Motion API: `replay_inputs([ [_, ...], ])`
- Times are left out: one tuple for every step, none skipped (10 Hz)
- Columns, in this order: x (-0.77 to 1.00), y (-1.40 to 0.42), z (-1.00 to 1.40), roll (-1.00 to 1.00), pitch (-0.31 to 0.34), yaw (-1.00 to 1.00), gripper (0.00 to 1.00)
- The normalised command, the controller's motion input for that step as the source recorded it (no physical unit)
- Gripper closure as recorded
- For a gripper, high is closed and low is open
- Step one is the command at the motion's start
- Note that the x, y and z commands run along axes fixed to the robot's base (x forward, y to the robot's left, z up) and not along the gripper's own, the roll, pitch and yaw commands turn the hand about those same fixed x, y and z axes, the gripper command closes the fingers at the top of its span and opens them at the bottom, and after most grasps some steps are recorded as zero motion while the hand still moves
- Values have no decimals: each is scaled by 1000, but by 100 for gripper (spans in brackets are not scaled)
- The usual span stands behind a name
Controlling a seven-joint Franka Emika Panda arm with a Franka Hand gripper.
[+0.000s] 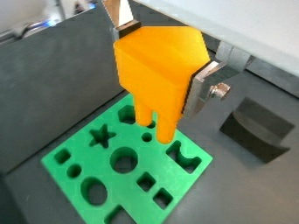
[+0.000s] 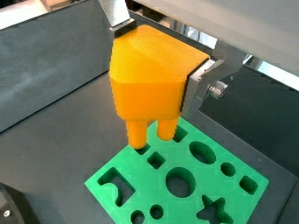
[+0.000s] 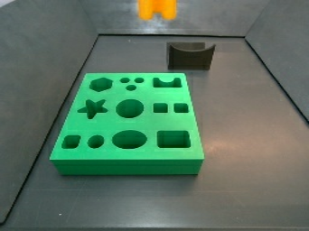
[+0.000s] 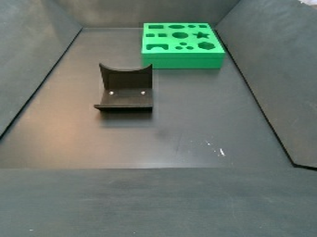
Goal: Insert the 3 prong object.
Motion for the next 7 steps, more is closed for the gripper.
replay_inputs([
  [6,66,-957,91,0,-894,100],
  [0,163,-977,83,0,-817,100],
  [-114,274,-1000,0,0,-617,100],
  [-120,343,-1000,0,0,-571,100],
  [-131,463,-1000,0,0,-429,100],
  [-137,503,-1000,-13,0,-374,100],
  [-237,386,-880,-86,0,-471,100],
])
